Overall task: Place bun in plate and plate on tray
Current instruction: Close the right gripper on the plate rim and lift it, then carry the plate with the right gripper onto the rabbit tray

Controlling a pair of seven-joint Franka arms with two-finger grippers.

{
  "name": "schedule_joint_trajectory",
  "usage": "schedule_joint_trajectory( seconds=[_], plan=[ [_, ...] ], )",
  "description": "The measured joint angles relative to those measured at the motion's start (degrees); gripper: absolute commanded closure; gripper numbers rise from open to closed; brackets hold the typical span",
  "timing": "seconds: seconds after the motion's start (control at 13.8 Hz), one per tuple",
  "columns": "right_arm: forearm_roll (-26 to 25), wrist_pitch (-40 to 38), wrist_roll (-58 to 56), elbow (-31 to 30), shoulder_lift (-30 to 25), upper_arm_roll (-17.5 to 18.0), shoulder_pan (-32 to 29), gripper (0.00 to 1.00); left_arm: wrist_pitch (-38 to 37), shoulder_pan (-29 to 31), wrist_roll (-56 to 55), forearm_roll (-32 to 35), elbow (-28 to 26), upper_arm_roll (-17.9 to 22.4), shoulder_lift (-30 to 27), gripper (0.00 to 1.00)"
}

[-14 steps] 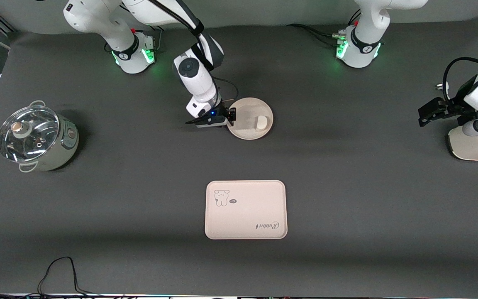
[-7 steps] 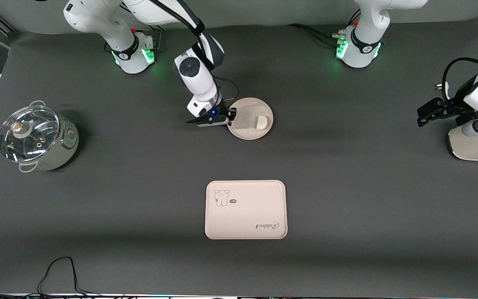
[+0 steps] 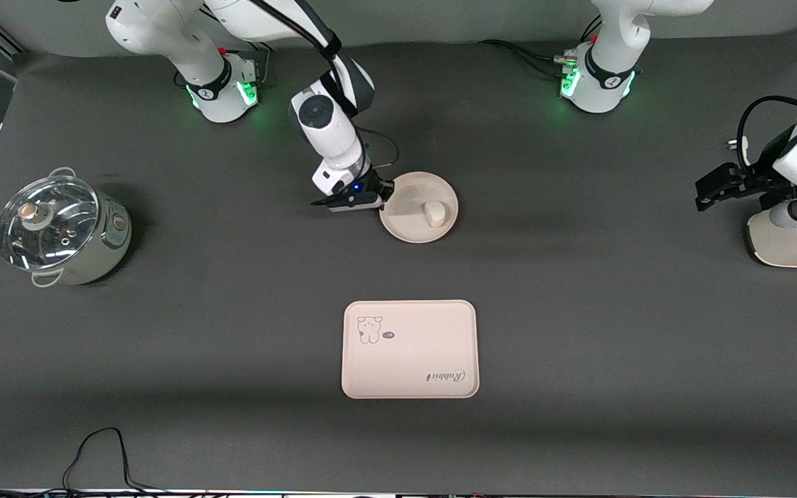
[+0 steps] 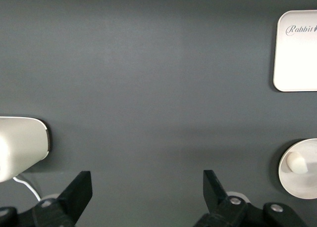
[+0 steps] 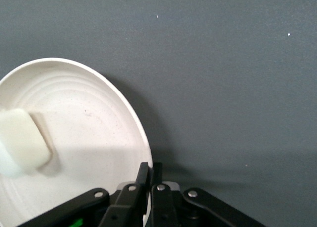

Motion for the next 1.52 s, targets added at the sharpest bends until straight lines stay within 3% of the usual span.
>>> schedule_joint_trajectory(
  seconds=[0.29, 0.72, 1.01, 1.23, 1.52],
  plan=[
    [0.1, -4.2, -0.7, 1.0, -3.3, -0.1, -0.1, 1.0, 0.0, 0.0, 0.0, 0.0, 0.0, 0.0, 0.0, 0.0],
    [0.2, -16.9, -1.1, 1.6, -15.8, -0.5, -2.0, 1.0, 0.0, 0.0, 0.0, 0.0, 0.0, 0.0, 0.0, 0.0],
    [0.2, -17.7, -4.8, 3.2, -15.6, -0.6, -6.3, 1.0, 0.0, 0.0, 0.0, -0.1, 0.0, 0.0, 0.0, 0.0],
    [0.2, -22.3, -9.4, 12.4, -10.4, -0.9, -13.6, 1.0, 0.0, 0.0, 0.0, -0.1, 0.0, 0.0, 0.1, 0.0],
    [0.2, -33.0, -10.4, 34.5, 1.6, -1.0, -20.1, 1.0, 0.0, 0.0, 0.0, -0.1, 0.0, 0.0, 0.1, 0.0]
  ],
)
